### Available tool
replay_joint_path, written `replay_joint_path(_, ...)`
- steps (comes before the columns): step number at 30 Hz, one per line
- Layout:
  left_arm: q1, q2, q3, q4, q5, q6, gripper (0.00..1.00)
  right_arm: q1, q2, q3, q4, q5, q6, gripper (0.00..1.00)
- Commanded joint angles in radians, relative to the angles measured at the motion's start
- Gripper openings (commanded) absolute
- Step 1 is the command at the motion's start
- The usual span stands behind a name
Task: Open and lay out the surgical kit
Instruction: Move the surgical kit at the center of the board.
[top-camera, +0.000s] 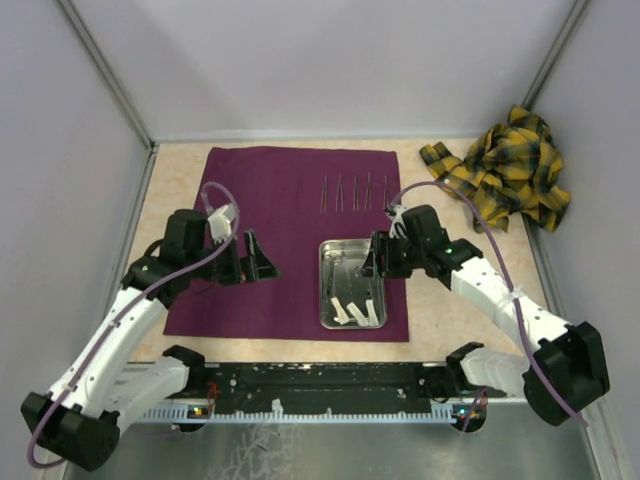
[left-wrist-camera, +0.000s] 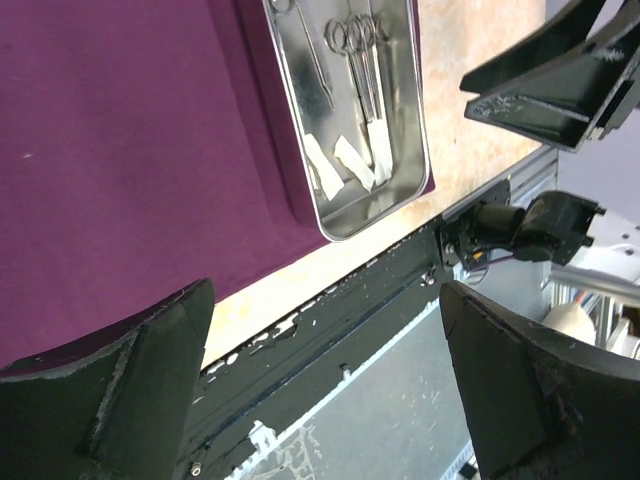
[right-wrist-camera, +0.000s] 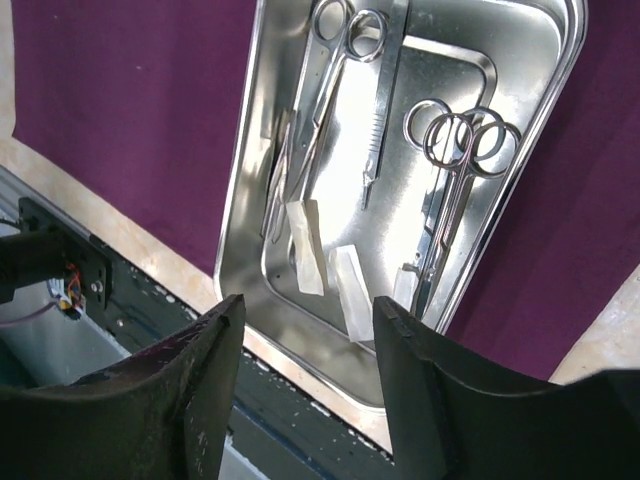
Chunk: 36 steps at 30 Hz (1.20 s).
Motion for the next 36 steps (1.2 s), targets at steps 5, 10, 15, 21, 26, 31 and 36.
replay_joint_path(5,-0.132,0.099,-0.054,0.142,-0.074,0.007,1.0,0.064,0.093,0.02,0.099,0.1,-0.015,0.41)
replay_joint_path(10,-0.15,0.131,-0.048,0.133,-0.118,0.048,1.0,0.107,0.134,0.034,0.146,0.159,-0.002,0.36)
replay_joint_path(15,-0.156,0.166,-0.006,0.104,-0.158,0.065,1.0,0.133,0.205,0.084,0.123,0.247,-0.027,0.29)
replay_joint_path(21,-0.157,0.162,0.039,0.1,-0.247,0.033,1.0,0.135,0.259,0.112,0.115,0.313,-0.046,0.27)
replay_joint_path(26,-0.158,0.127,0.015,0.101,-0.293,0.0,1.0,0.139,0.218,0.069,0.145,0.356,-0.02,0.27)
replay_joint_path(31,-0.158,0.124,0.008,0.075,-0.298,0.005,1.0,0.139,0.206,0.036,0.167,0.332,-0.013,0.27)
replay_joint_path(36,-0.158,0.137,0.05,0.041,-0.325,0.025,1.0,0.141,0.21,0.022,0.152,0.298,-0.052,0.27)
